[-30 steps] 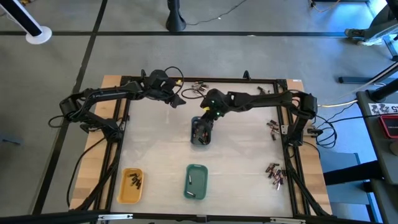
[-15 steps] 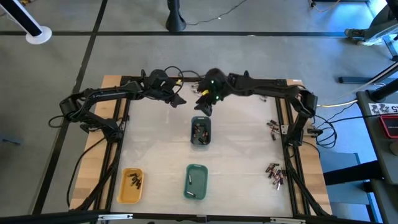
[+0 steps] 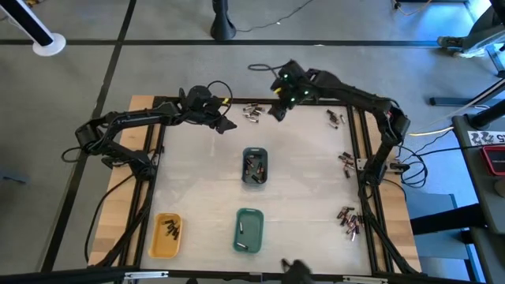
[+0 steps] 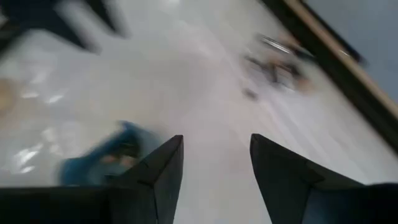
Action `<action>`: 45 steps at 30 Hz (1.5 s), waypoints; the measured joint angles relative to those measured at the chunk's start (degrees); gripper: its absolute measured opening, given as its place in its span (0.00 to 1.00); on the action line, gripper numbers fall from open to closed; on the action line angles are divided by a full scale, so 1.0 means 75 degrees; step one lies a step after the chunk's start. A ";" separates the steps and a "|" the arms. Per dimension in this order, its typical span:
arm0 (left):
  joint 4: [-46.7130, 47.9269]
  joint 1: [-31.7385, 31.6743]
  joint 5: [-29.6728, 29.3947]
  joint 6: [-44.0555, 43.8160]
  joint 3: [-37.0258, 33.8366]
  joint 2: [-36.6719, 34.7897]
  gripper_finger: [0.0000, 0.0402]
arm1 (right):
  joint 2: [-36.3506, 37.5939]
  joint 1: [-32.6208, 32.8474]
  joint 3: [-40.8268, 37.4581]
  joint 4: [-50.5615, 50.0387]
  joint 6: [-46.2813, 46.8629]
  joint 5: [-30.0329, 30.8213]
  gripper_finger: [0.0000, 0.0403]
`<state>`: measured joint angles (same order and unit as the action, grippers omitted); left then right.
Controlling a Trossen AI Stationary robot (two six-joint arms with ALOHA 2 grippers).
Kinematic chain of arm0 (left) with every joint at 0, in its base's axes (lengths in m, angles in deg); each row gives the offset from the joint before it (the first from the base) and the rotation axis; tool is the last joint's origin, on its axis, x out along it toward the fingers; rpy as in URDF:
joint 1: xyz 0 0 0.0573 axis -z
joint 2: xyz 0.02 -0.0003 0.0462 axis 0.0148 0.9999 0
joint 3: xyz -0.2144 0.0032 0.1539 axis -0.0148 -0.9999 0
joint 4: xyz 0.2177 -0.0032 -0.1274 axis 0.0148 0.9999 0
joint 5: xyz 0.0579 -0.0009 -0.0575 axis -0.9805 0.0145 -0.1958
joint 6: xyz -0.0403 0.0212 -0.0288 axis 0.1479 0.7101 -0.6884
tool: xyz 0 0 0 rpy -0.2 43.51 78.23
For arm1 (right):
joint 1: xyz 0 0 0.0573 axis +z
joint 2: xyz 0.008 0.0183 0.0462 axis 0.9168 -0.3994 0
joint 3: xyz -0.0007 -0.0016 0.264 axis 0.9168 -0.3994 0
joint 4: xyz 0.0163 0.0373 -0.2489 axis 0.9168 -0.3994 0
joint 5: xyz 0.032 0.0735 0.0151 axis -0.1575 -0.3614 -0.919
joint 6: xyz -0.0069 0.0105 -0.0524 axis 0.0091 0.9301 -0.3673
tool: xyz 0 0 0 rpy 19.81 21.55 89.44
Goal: Sort batteries
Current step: Put the large black battery into the blue bin
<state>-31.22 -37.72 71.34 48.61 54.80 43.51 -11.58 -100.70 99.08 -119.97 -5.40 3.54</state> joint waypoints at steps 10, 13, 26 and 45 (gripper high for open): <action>-0.0002 -0.0335 0.1033 0.0970 0.0000 0.0000 0.40 | 0.0072 -0.1152 -0.0446 -0.1678 0.0954 0.2412 0.47; -0.0003 -0.0407 0.1311 0.1270 0.0000 0.0000 0.40 | 0.0067 -0.1631 -0.0844 -0.1759 0.1440 0.2475 0.47; -0.0002 -0.0656 0.1257 0.0884 0.0000 0.0000 0.40 | 0.0061 -0.3029 -0.2428 -0.1240 0.1705 0.3496 0.47; -0.0252 -0.0640 0.0508 -0.0531 0.0003 0.0000 0.40 | -0.0976 -0.3739 -0.2833 -0.0446 -0.0180 0.3438 0.47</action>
<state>-33.11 -42.52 75.16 44.62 54.82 43.51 -18.90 -128.74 77.84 -123.32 -6.75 29.32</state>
